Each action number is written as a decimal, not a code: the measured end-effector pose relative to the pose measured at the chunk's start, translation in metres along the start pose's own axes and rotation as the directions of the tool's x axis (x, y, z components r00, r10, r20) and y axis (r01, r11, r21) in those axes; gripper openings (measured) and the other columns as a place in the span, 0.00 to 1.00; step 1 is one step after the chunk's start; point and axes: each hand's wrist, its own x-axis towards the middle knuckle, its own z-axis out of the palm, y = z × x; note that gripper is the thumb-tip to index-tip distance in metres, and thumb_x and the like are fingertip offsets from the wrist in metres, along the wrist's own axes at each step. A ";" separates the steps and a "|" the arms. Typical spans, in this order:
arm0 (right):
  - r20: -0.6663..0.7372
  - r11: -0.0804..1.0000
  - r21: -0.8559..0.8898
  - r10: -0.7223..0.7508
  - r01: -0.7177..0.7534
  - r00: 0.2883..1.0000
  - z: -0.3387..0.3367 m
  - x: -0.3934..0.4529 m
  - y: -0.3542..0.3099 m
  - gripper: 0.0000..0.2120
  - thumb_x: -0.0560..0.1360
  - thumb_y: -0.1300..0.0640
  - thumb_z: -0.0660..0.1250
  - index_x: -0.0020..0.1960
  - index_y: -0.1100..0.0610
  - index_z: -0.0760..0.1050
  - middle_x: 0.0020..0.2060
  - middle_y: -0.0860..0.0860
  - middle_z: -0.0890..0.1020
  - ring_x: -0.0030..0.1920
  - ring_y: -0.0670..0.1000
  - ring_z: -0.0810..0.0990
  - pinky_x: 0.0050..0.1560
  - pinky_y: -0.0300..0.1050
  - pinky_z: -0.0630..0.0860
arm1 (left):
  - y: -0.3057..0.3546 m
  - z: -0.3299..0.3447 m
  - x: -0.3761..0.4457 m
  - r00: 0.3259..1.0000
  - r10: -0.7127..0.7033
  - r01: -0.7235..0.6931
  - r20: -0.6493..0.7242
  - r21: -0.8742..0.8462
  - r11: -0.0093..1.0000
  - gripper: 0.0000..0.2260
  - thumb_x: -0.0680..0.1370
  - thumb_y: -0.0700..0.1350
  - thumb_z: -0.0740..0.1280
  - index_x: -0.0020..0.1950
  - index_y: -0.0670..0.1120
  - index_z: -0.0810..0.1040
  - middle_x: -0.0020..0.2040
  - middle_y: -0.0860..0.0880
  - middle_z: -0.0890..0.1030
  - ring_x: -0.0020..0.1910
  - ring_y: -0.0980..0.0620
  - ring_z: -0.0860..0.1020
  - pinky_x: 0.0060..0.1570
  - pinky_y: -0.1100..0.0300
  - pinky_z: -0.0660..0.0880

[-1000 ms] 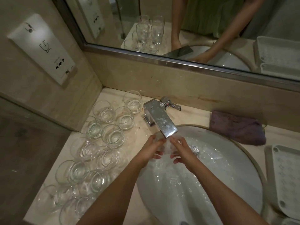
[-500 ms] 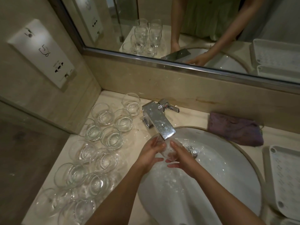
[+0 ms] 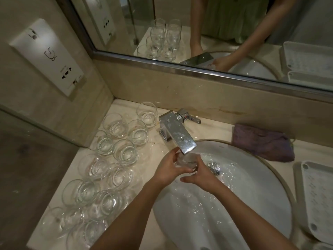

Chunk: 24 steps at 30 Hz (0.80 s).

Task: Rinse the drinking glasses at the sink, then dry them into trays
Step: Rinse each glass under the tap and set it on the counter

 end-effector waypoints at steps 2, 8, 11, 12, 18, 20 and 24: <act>-0.012 0.998 0.064 0.011 -0.010 1.000 0.004 0.001 0.004 0.34 0.62 0.68 0.79 0.58 0.50 0.66 0.53 0.46 0.77 0.53 0.49 0.78 0.53 0.44 0.77 | 0.001 -0.002 -0.003 1.000 0.014 -0.014 0.014 -0.016 1.000 0.24 0.69 0.42 0.76 0.62 0.55 0.74 0.58 0.50 0.81 0.57 0.57 0.79 0.59 0.59 0.75; -0.061 0.902 0.399 0.204 -0.163 0.977 0.006 0.004 0.012 0.30 0.64 0.62 0.79 0.61 0.58 0.68 0.47 0.54 0.80 0.45 0.51 0.80 0.50 0.48 0.79 | -0.011 -0.011 -0.014 0.998 -0.060 0.059 0.000 0.105 0.993 0.19 0.79 0.38 0.66 0.69 0.46 0.71 0.64 0.50 0.73 0.64 0.58 0.72 0.64 0.67 0.66; -0.045 0.843 0.510 0.226 -0.172 0.973 0.005 0.005 0.012 0.26 0.65 0.60 0.78 0.60 0.63 0.73 0.45 0.56 0.82 0.45 0.54 0.83 0.49 0.48 0.80 | -0.021 -0.007 -0.017 0.998 -0.054 0.043 0.042 0.227 0.973 0.31 0.76 0.42 0.71 0.75 0.45 0.62 0.70 0.54 0.65 0.68 0.59 0.64 0.65 0.72 0.60; -0.037 0.812 0.557 0.234 -0.175 0.971 0.006 0.004 0.012 0.25 0.65 0.61 0.77 0.59 0.62 0.74 0.46 0.57 0.83 0.47 0.56 0.83 0.49 0.49 0.80 | -0.021 -0.003 -0.017 0.998 -0.046 0.031 0.052 0.260 0.965 0.35 0.74 0.44 0.74 0.76 0.45 0.60 0.69 0.55 0.64 0.68 0.60 0.63 0.63 0.76 0.58; 0.008 0.752 0.625 0.264 -0.211 0.965 0.003 -0.003 0.009 0.24 0.67 0.54 0.73 0.62 0.54 0.75 0.49 0.54 0.84 0.52 0.55 0.82 0.55 0.50 0.79 | -0.015 0.010 -0.002 0.999 -0.016 0.023 -0.035 0.211 0.977 0.31 0.66 0.44 0.80 0.64 0.50 0.70 0.57 0.50 0.74 0.55 0.55 0.76 0.50 0.69 0.73; 0.018 0.814 0.536 0.256 -0.225 0.966 -0.007 -0.005 0.007 0.30 0.64 0.48 0.73 0.64 0.55 0.73 0.52 0.54 0.83 0.53 0.54 0.82 0.52 0.49 0.78 | -0.007 0.005 0.000 1.000 -0.029 0.030 -0.011 0.146 0.989 0.29 0.66 0.41 0.79 0.64 0.48 0.72 0.53 0.55 0.77 0.48 0.63 0.78 0.47 0.70 0.74; 0.054 0.843 0.511 0.167 -0.171 0.985 -0.029 0.001 0.002 0.31 0.68 0.55 0.73 0.68 0.43 0.68 0.60 0.49 0.77 0.53 0.58 0.83 0.57 0.52 0.77 | -0.004 -0.001 0.003 0.983 -0.154 0.155 0.097 0.001 0.988 0.26 0.70 0.39 0.76 0.65 0.46 0.70 0.58 0.48 0.75 0.48 0.56 0.77 0.50 0.60 0.76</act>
